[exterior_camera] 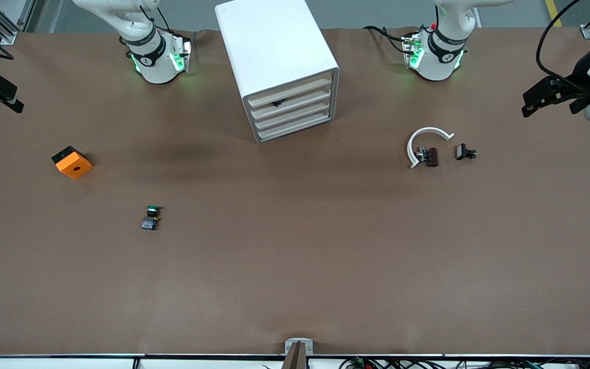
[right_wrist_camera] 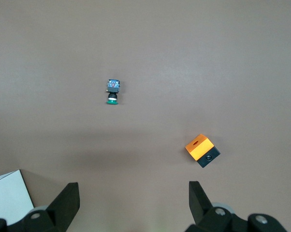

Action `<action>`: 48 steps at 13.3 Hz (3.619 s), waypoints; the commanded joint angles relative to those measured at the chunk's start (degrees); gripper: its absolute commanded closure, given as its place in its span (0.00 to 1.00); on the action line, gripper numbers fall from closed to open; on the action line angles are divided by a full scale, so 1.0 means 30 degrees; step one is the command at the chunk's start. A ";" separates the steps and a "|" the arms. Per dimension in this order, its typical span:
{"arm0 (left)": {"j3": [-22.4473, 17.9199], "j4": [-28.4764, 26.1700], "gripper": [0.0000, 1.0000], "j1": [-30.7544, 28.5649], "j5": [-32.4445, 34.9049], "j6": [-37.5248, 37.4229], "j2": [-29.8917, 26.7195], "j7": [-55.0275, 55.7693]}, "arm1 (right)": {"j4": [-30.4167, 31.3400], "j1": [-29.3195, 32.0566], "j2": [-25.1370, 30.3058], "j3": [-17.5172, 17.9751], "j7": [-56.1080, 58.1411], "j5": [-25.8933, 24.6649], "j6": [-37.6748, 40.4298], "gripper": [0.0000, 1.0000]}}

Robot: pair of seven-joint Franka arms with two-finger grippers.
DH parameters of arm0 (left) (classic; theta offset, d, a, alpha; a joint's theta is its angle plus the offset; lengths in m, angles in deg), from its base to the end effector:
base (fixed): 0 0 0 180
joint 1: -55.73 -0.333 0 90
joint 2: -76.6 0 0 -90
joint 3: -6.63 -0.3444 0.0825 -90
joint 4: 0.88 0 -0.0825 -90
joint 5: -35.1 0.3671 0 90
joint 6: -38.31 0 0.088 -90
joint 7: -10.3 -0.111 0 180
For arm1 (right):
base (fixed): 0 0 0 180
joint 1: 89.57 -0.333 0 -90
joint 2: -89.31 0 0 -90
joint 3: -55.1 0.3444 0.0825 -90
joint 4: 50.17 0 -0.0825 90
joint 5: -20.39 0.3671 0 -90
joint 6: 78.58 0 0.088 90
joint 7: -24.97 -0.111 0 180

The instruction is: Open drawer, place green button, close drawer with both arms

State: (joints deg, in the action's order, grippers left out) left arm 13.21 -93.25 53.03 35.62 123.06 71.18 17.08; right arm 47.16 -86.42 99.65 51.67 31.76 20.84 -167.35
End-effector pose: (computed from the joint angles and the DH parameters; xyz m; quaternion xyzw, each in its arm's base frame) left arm 0.4944 -0.0359 0.6710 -0.9994 -0.0260 0.0185 0.0117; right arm 0.4697 -0.0566 0.6799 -0.9998 -0.0024 -0.0163 0.0074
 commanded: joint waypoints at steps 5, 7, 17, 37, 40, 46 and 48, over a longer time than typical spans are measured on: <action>0.0095 0.0789 0.00 0.0050 0.0090 -0.0419 0.0896 0.0026 | 0.0367 -0.0053 0.0419 0.0003 -0.0447 -0.0033 0.0031 0.00; 0.0182 0.0819 0.00 0.0137 -0.0173 -0.0303 0.1978 0.0173 | 0.0308 -0.0053 0.0361 -0.0026 -0.0447 -0.0033 0.0002 0.00; 0.0739 0.0790 0.00 0.3648 -0.2078 0.2830 0.7456 0.5435 | -0.0922 -0.0111 -0.2684 -0.0055 -0.0125 -0.0002 -0.0260 0.00; 0.0739 0.1698 0.00 0.9954 -1.4612 0.2279 1.6247 3.5152 | 0.1416 -0.3246 -1.2264 -0.0026 -0.6830 0.0231 -1.3231 0.00; 0.0739 0.1727 0.00 0.9983 -1.5376 0.1983 1.7155 3.6406 | 0.2618 -0.3305 -1.2822 0.0003 -0.7537 0.0202 -1.5370 0.00; 0.0739 0.1786 0.01 1.0715 -1.6961 0.1983 1.8504 3.8635 | 0.4672 -0.3481 -1.3146 0.0003 -0.7566 0.0202 -1.7400 0.00; 0.0769 0.1757 0.14 1.0831 -1.7369 0.1925 1.8682 3.9254 | 0.5169 -0.3568 -1.3146 0.0003 -0.7537 0.0202 -1.8071 0.00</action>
State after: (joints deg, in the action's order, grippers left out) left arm 15.76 -89.36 84.97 -14.82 129.97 126.17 132.54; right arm 60.59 -96.48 59.38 51.89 9.95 21.39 -219.55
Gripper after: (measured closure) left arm 0.044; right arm 0.000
